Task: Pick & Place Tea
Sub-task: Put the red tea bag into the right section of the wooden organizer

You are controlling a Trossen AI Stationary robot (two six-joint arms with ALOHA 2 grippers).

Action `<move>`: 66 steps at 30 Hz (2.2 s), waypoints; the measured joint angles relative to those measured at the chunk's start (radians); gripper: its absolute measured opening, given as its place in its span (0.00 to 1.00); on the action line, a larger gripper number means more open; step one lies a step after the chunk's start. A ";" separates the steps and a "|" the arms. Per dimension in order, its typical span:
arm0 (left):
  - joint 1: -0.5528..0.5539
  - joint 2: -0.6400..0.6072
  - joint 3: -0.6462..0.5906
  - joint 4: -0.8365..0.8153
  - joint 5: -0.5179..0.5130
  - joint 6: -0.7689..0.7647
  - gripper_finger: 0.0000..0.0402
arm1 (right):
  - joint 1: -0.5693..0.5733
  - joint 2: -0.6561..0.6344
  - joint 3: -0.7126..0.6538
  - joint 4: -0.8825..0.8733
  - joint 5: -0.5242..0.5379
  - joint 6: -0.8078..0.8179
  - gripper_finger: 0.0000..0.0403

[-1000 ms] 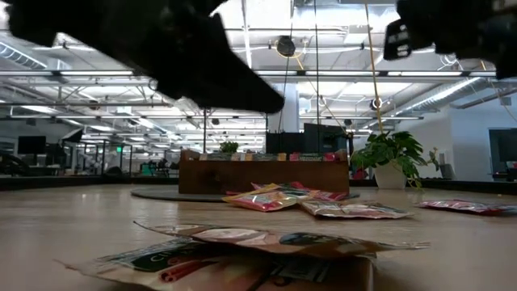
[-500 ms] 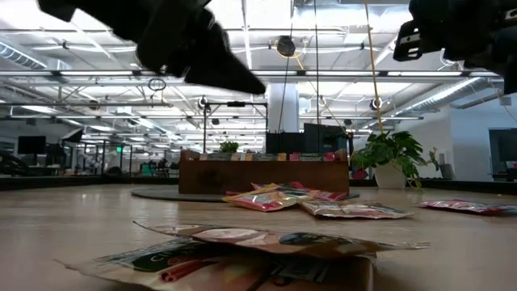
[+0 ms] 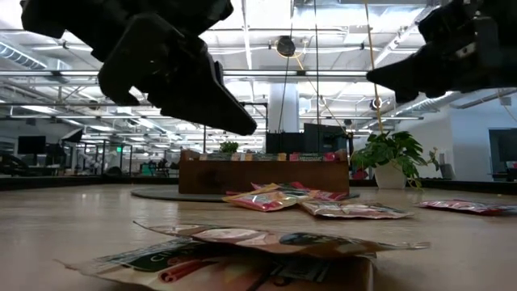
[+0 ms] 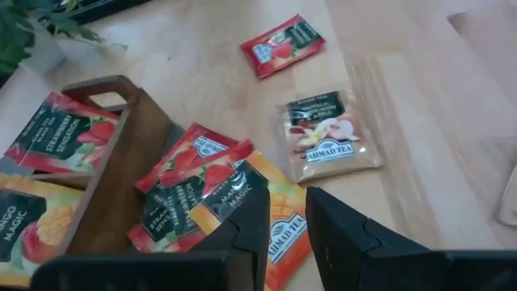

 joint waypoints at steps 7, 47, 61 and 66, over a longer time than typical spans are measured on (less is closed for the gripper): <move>0.011 0.000 0.000 0.058 -0.002 0.115 0.22 | 0.075 0.000 0.003 -0.108 -0.001 0.040 0.00; -0.002 -0.086 0.002 -0.001 0.004 0.051 0.22 | 0.462 0.252 0.390 -1.349 0.231 1.173 0.00; 0.000 -0.086 0.002 -0.005 0.005 0.049 0.22 | 0.268 0.329 0.392 -1.217 0.058 0.884 0.00; 0.000 -0.086 0.002 -0.005 0.006 0.047 0.22 | 0.217 0.350 0.392 -1.146 -0.005 0.788 0.00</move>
